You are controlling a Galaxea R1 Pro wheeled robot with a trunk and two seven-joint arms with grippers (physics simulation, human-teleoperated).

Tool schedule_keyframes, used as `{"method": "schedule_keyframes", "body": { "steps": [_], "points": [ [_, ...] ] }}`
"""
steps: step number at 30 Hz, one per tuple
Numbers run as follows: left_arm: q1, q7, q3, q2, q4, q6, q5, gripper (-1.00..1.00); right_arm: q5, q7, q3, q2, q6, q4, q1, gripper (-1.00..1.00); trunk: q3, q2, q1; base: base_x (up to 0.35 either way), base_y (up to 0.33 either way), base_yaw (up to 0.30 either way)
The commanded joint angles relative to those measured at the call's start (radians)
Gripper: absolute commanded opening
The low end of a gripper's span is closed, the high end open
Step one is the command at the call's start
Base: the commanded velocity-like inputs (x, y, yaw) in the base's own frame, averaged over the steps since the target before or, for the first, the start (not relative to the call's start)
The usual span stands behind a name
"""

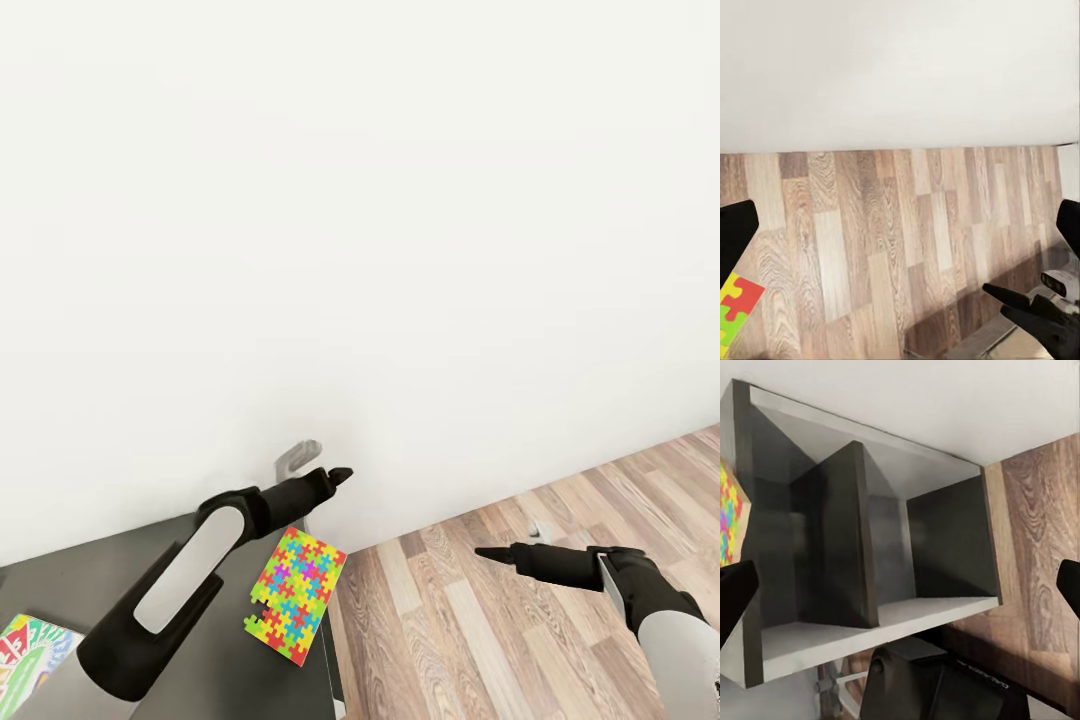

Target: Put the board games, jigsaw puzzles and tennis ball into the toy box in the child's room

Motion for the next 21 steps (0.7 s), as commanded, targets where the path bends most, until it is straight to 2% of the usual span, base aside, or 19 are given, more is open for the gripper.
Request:
{"method": "schedule_keyframes", "body": {
  "steps": [1,4,8,11,15,21],
  "points": [
    [0.000,0.009,-0.002,-0.001,-0.007,0.000,0.007,1.00,0.008,-0.013,-0.009,0.004,0.009,-0.001,-0.001,1.00,-0.002,-0.002,0.001,0.000,0.000,0.000],
    [0.002,0.011,-0.003,-0.003,-0.019,0.005,0.008,1.00,0.005,-0.091,-0.009,0.011,0.008,0.001,-0.001,1.00,-0.002,-0.002,0.001,0.000,0.000,0.000],
    [0.003,0.011,-0.003,-0.005,-0.023,0.008,0.008,1.00,0.001,-0.126,-0.009,0.024,0.008,0.003,-0.001,1.00,-0.002,-0.002,0.001,0.000,0.000,0.000],
    [0.004,0.005,-0.007,-0.009,-0.027,0.010,0.009,1.00,-0.004,-0.153,-0.009,0.052,0.009,0.005,0.001,1.00,-0.002,-0.002,0.001,0.000,0.000,0.000],
    [0.001,0.000,-0.014,-0.020,-0.029,0.012,0.008,1.00,-0.003,-0.142,-0.007,0.076,0.009,0.005,0.003,1.00,-0.002,-0.002,0.001,-0.039,0.000,0.000],
    [-0.003,-0.003,-0.015,-0.031,-0.030,0.013,0.007,1.00,0.001,-0.119,-0.001,0.087,0.010,0.004,0.004,1.00,-0.002,-0.002,0.001,-0.114,0.000,0.000]
  ]
}}
